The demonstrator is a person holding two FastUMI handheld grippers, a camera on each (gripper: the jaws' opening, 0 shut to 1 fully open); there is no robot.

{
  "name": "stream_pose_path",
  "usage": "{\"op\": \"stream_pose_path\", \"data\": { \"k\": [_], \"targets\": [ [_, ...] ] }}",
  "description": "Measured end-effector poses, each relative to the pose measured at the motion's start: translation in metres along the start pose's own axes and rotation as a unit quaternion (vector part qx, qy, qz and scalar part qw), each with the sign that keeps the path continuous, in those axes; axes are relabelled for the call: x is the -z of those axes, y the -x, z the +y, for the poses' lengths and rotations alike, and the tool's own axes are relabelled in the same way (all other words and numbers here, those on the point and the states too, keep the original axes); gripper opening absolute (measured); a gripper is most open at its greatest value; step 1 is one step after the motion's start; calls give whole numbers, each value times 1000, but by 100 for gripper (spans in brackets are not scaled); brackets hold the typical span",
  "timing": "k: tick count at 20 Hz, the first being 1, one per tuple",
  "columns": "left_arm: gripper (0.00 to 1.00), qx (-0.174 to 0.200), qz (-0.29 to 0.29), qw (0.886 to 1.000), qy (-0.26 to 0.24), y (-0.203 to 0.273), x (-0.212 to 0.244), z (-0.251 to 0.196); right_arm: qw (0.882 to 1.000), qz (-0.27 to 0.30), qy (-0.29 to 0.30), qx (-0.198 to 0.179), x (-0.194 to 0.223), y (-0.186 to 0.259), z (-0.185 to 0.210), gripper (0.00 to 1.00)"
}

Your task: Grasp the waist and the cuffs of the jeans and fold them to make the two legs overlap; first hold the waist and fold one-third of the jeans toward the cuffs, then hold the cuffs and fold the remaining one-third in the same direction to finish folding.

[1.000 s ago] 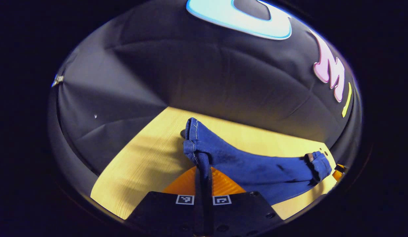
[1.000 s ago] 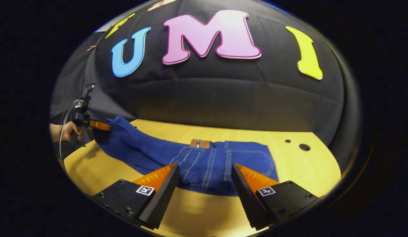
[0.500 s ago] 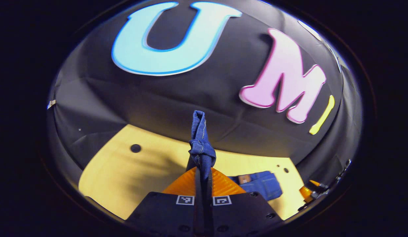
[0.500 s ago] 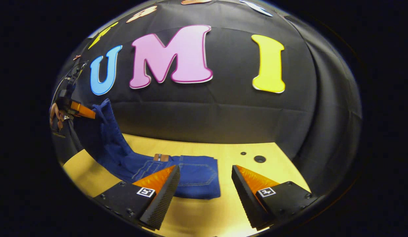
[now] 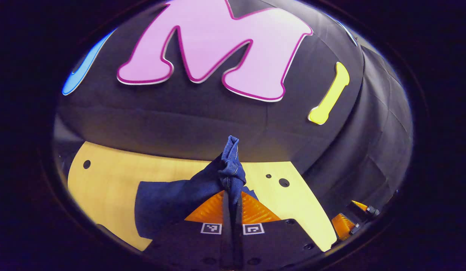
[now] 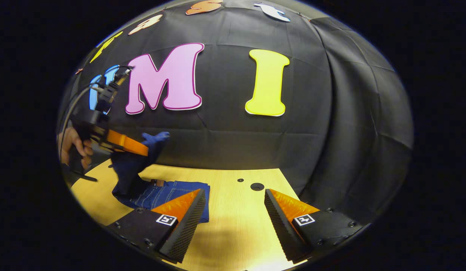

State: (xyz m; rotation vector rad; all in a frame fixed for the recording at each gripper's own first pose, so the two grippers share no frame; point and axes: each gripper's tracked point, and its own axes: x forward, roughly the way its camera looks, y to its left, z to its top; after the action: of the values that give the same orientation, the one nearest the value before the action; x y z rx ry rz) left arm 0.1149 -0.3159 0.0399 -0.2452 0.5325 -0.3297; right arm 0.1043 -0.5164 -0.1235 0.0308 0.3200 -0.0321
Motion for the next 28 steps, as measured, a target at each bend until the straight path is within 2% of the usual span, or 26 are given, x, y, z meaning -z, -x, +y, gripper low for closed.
{"op": "stream_pose_path", "data": {
  "k": [4,7,8,9,11,12,15,19,24,27,28],
  "targets": [
    [10,1,42,999,-1,-59,46,-33,1000,11,-5,-2,9,13,-1,96],
    [21,16,64,998,6,-74,73,-50,1000,13,-9,-5,8,23,2,96],
    [29,26,61,998,16,-74,76,-55,1000,15,-7,-6,7,27,3,96],
    [51,36,55,997,29,-67,74,-57,1000,17,-6,-7,6,30,4,96],
    [89,50,36,997,49,-46,71,-48,1000,18,-9,-7,2,37,8,96],
    [95,52,21,997,52,-30,64,-39,1000,16,-12,-8,-3,41,12,96],
    [96,37,-40,998,36,33,41,-2,1000,1,-19,-9,-24,59,27,96],
    [97,-14,-117,993,-6,140,12,52,999,-25,-36,-14,-57,89,60,96],
    [96,-90,-219,970,-58,288,-22,101,996,-89,-28,-7,-108,145,95,96],
    [96,-110,-258,957,-68,365,-22,110,990,-137,-10,0,-142,190,117,96],
    [96,-112,-268,954,-74,386,-19,113,989,-148,0,2,-149,204,124,91]
  ]
}}
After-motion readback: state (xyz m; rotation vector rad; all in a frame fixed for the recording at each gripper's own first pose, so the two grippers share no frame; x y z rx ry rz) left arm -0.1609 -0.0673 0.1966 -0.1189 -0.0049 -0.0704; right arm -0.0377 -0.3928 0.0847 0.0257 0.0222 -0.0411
